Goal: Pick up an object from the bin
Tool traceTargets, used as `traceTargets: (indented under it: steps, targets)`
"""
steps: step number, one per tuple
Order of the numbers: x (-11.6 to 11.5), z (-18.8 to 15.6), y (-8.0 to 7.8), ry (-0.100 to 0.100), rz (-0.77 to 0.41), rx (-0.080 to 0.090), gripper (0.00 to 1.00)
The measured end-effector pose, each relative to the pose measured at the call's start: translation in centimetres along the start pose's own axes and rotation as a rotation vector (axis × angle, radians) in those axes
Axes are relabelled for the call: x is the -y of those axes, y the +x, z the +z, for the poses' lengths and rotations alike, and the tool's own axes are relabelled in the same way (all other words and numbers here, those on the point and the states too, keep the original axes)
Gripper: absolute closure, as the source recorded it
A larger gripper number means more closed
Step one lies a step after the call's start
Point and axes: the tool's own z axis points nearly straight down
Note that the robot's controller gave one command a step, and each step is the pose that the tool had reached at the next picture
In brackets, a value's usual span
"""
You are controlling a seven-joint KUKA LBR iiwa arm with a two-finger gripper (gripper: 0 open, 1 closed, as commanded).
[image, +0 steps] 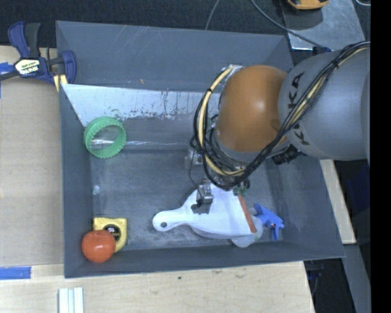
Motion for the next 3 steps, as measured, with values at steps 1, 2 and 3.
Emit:
traceTargets:
  steps: [1, 2, 3]
  targets:
    - [0.7, 7.3, -8.0, 0.0, -0.013, 0.001, 0.0]
    - [7.2, 2.8, -8.8, 0.003, -0.071, 0.011, 0.0]
    - [9.5, 7.5, -7.1, 0.004, -0.072, 0.014, 0.0]
